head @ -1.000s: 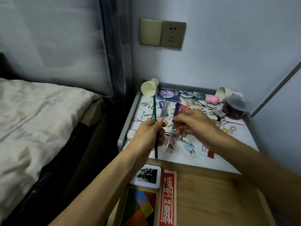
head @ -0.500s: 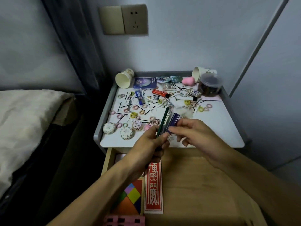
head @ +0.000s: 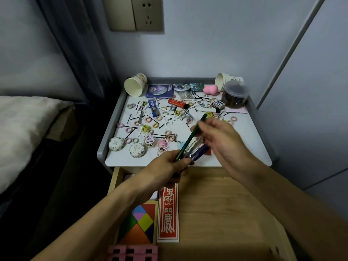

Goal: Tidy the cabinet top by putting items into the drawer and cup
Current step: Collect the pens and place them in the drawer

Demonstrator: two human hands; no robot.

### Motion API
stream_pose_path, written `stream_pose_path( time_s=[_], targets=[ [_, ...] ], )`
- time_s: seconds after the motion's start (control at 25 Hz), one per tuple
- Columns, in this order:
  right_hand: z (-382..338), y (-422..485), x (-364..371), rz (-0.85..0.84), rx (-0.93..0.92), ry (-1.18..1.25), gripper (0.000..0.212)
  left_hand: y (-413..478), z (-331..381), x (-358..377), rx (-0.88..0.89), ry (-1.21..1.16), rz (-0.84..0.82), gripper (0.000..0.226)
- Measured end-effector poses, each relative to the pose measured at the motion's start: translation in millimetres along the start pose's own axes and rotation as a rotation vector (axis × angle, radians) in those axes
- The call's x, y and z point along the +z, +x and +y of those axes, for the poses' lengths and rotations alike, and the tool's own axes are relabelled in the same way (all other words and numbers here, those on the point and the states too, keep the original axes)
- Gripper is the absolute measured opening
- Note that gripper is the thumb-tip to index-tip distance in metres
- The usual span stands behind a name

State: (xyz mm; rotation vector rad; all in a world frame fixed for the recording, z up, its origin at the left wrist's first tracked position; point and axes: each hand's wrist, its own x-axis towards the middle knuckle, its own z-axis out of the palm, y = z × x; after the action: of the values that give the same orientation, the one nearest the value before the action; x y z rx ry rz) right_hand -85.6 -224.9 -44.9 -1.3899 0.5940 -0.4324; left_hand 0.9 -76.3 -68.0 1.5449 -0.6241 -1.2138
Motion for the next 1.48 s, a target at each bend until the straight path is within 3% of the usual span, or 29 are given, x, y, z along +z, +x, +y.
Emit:
stream_pose_path(
  time_s=[0.2, 0.28, 0.36, 0.48, 0.68, 0.8, 1.04, 1.24, 1.36, 1.48],
  targets=[
    [-26, 11, -26, 0.256, -0.121, 0.439, 0.019, 2, -7, 6, -0.061, -0.077, 0.131, 0.014],
    [-20, 7, -24, 0.188, -0.040, 0.329, 0.019, 0, -4, 5, 0.002, -0.111, 0.208, 0.020],
    [-5, 0, -13, 0.009, 0.036, 0.087, 0.019, -1, 2, 2, 0.111, -0.191, 0.266, 0.029],
    [15, -8, 6, -0.222, 0.066, -0.112, 0.015, -1, 10, 0, 0.211, -0.338, 0.296, 0.020],
    [21, -16, 15, -0.315, 0.125, -0.082, 0.014, -2, 5, -2, 0.248, -0.273, 0.437, 0.018],
    [19, -24, 14, -0.372, 0.142, -0.247, 0.017, -5, 5, -8, 0.281, -0.267, 0.568, 0.018],
    [22, -34, 17, -0.564, 0.137, -0.465, 0.015, -22, -2, -11, 0.237, -0.223, 0.555, 0.016],
    [38, -47, 9, -0.719, 0.172, -0.722, 0.006, -52, 22, -40, 0.222, -0.448, 0.624, 0.012],
    [72, -52, 17, -0.715, 0.390, -0.843, 0.008, -67, 30, -54, 0.165, -0.583, 0.590, 0.026],
    [107, -45, 34, -0.564, 0.495, -0.785, 0.012, -73, 11, -58, 0.083, -0.663, 0.581, 0.028]
  ],
)
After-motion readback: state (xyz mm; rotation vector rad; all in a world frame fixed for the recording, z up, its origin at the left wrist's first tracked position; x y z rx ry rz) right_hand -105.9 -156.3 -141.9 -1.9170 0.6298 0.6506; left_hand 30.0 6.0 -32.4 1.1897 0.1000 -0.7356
